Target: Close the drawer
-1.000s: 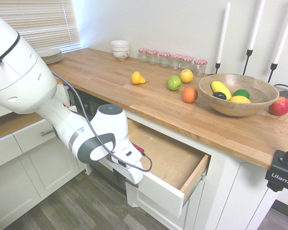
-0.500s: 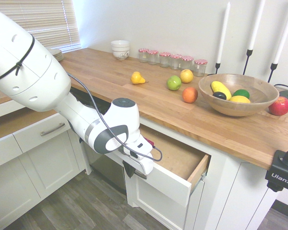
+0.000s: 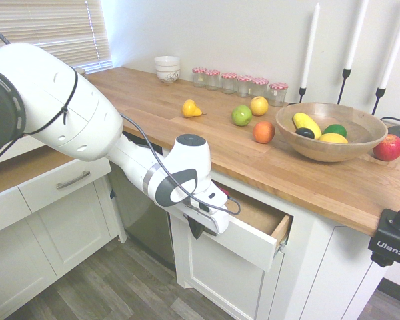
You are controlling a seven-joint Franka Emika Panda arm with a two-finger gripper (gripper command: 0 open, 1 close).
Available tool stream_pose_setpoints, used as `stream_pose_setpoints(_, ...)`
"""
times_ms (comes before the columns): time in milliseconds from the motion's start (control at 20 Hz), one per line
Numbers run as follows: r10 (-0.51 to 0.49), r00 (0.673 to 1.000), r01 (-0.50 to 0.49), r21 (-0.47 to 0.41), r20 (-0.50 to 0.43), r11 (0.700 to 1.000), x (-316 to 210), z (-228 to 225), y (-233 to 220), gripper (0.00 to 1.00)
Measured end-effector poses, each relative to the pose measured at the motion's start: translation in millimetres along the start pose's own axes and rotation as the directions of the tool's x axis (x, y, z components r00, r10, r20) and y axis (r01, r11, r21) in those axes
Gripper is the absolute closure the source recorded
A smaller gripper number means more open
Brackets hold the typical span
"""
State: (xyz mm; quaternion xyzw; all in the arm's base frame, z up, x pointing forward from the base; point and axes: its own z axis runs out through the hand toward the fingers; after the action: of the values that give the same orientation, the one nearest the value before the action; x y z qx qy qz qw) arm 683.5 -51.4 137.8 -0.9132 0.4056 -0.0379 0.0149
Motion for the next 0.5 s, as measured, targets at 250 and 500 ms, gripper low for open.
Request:
stream_pose_setpoints(250, -0.007, 1.000, 0.007, -0.002, 0.002, 1.000, 11, 2, -16, 1.00)
stream_pose_setpoints(500, -0.008, 1.000, 0.008, -0.001, 0.002, 1.000, 23, 2, -31, 1.00)
